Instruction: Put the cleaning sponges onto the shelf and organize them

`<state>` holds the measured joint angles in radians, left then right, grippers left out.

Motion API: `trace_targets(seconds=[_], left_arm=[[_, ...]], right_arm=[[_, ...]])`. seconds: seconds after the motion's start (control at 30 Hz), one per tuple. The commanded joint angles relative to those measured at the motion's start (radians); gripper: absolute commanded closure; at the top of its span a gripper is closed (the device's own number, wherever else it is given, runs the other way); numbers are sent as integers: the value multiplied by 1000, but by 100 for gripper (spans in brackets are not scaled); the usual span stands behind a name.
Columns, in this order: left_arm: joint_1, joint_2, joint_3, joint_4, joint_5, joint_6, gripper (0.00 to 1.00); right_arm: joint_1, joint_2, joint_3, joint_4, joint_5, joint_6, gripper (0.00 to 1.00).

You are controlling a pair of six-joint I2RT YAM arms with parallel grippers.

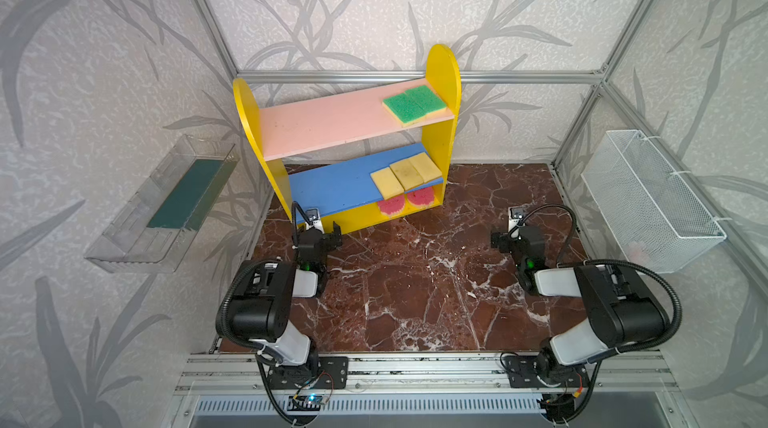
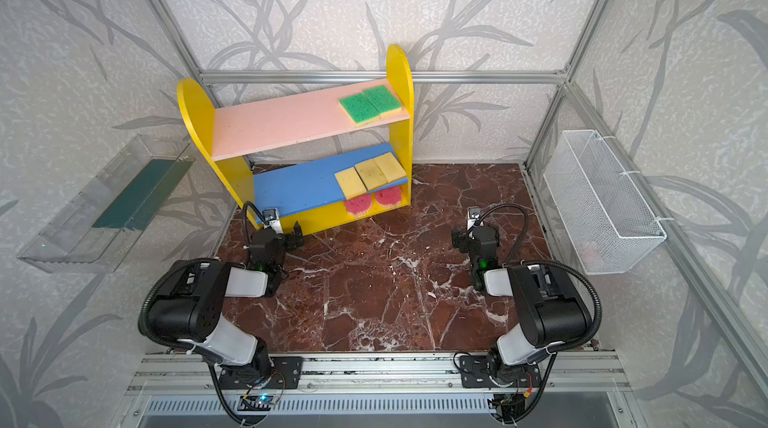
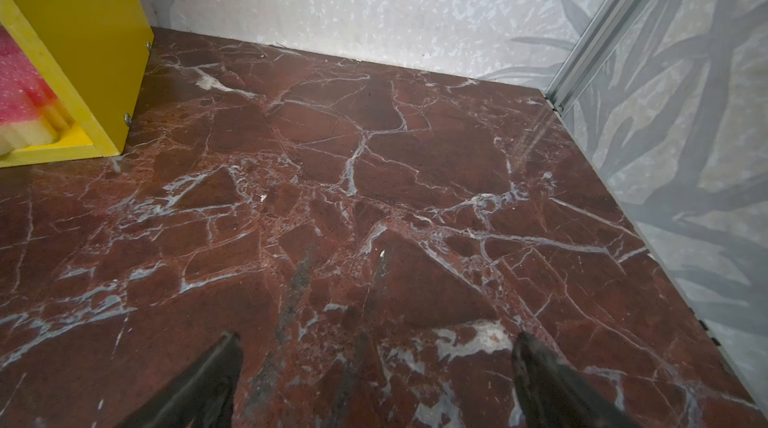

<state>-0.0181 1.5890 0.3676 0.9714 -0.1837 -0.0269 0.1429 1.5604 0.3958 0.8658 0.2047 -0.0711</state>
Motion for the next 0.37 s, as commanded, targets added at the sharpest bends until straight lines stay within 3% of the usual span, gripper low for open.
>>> trace_targets(seconds=[0.0, 0.33], left_arm=[[15, -19, 6, -9, -25, -5, 1], [15, -19, 6, -9, -25, -5, 1]], right_arm=[[1, -19, -2, 2, -7, 8, 1], [0, -16, 6, -8, -11, 14, 1]])
